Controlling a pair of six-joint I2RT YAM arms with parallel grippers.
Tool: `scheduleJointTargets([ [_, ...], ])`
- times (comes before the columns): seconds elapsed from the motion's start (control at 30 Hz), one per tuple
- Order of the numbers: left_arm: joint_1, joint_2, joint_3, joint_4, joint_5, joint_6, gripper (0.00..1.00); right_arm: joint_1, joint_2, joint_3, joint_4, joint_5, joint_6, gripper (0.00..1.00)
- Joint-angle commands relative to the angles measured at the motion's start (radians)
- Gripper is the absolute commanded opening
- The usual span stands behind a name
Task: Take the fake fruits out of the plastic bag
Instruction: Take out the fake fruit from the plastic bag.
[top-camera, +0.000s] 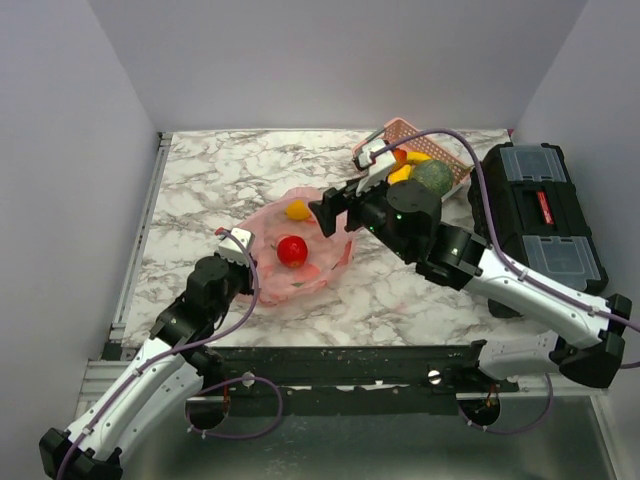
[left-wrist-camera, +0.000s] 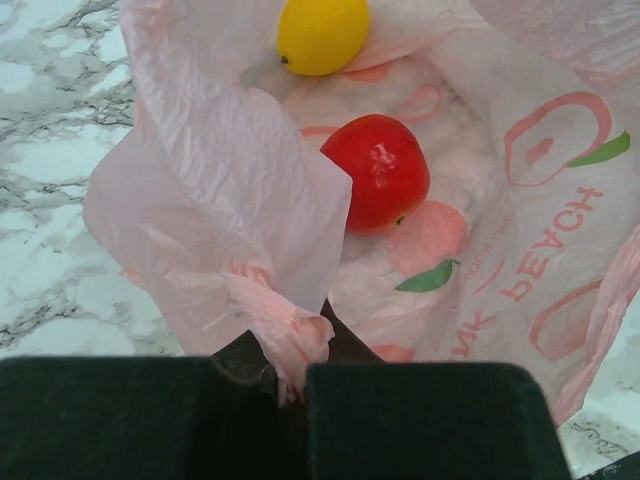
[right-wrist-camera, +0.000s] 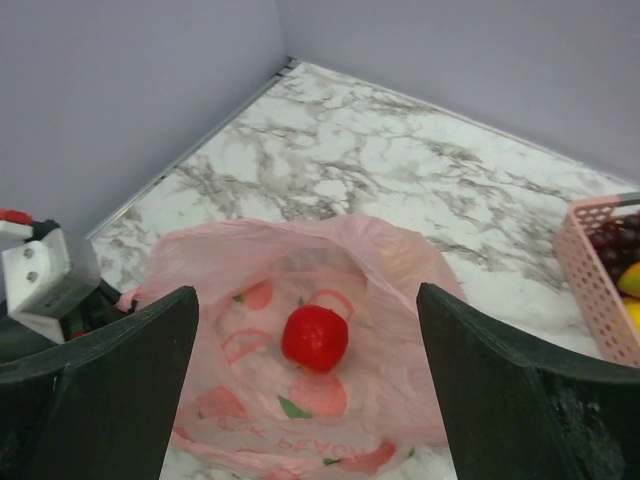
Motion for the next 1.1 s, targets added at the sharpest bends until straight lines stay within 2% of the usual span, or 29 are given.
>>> scheduleJointTargets([
  [0.0, 0.008, -0.011, 0.021, 0.009, 0.017, 0.008, 0.0, 0.004, 0.122, 0.033, 0.02, -0.243, 0.052, 0.91],
  [0.07, 0.013, -0.004, 0.025, 0.01, 0.025, 0.008, 0.0, 0.01, 0.187, 0.015, 0.077, -0.313, 0.085, 0.89],
  [0.17, 0.015, -0.001, 0.026, 0.004, 0.037, 0.008, 0.0, 0.025, 0.301, 0.01, 0.107, -0.309, 0.111, 0.88],
  [0.3, 0.016, -0.001, 0.026, 0.004, 0.032, 0.008, 0.0, 0.027, 0.385, -0.022, 0.133, -0.211, 0.131, 0.87],
  [0.4, 0.017, -0.003, 0.025, 0.004, 0.043, 0.009, 0.0, 0.026, 0.416, -0.079, 0.201, -0.118, 0.137, 0.91],
  [0.53, 0.02, 0.0, 0.029, 0.006, 0.045, 0.009, 0.0, 0.027, 0.489, -0.074, 0.21, -0.026, 0.166, 0.92],
  [0.83, 0.02, -0.013, 0.024, 0.002, 0.052, 0.011, 0.0, 0.025, 0.664, -0.036, 0.321, -0.013, 0.145, 0.93],
  [1.07, 0.024, 0.0, 0.028, 0.014, 0.066, 0.011, 0.0, 0.025, 0.773, -0.004, 0.343, 0.023, 0.117, 0.93],
])
